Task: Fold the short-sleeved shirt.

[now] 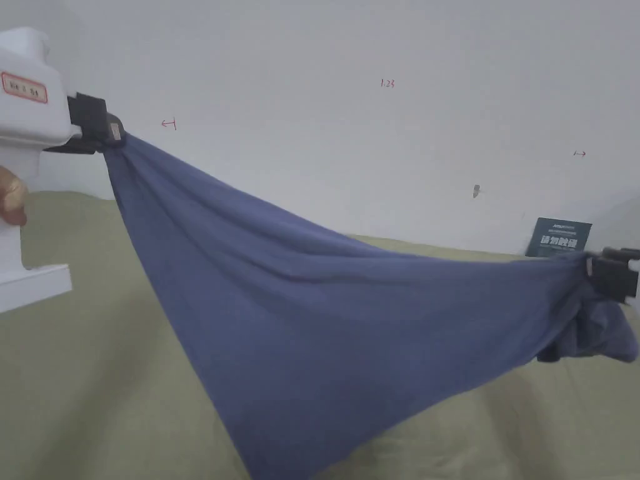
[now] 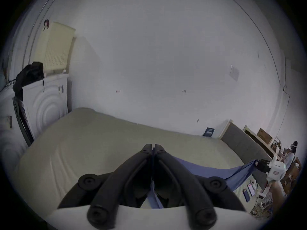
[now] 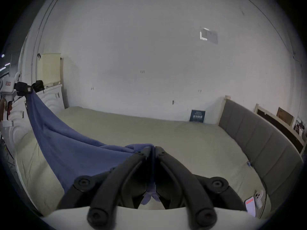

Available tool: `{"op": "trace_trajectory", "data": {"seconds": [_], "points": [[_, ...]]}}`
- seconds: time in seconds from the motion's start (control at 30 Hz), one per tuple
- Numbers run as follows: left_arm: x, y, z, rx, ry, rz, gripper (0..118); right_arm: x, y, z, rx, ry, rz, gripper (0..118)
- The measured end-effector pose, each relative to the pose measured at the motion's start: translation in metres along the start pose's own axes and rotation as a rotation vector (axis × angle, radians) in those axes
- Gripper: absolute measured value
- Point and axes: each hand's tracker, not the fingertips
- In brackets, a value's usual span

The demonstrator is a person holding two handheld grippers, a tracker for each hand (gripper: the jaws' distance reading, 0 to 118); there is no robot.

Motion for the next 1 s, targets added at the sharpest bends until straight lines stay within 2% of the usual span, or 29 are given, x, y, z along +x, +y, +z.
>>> {"op": "trace_trajectory", "data": {"seconds": [0.27, 0.4, 0.5, 0.87, 1.0], "points": [[-0.002, 0.038, -0.011, 0.065, 0.039, -0.011, 2, 0.000, 0.063, -0.042, 0.076, -0.037, -0.043, 9], [-0.003, 0.051, -0.022, 0.074, 0.062, -0.013, 2, -0.004, 0.077, -0.061, 0.092, -0.068, -0.017, 9], [-0.029, 0.071, -0.051, 0.089, 0.059, 0.000, 2, -0.007, 0.080, -0.076, 0.104, -0.078, -0.013, 9], [-0.012, -0.011, -0.026, 0.017, 0.031, 0.010, 2, -0.006, 0.036, -0.086, 0.047, -0.066, -0.049, 9], [-0.020, -0.061, -0.010, -0.048, 0.014, 0.026, 2, 0.002, -0.014, -0.061, -0.018, -0.067, -0.066, 9]]}}
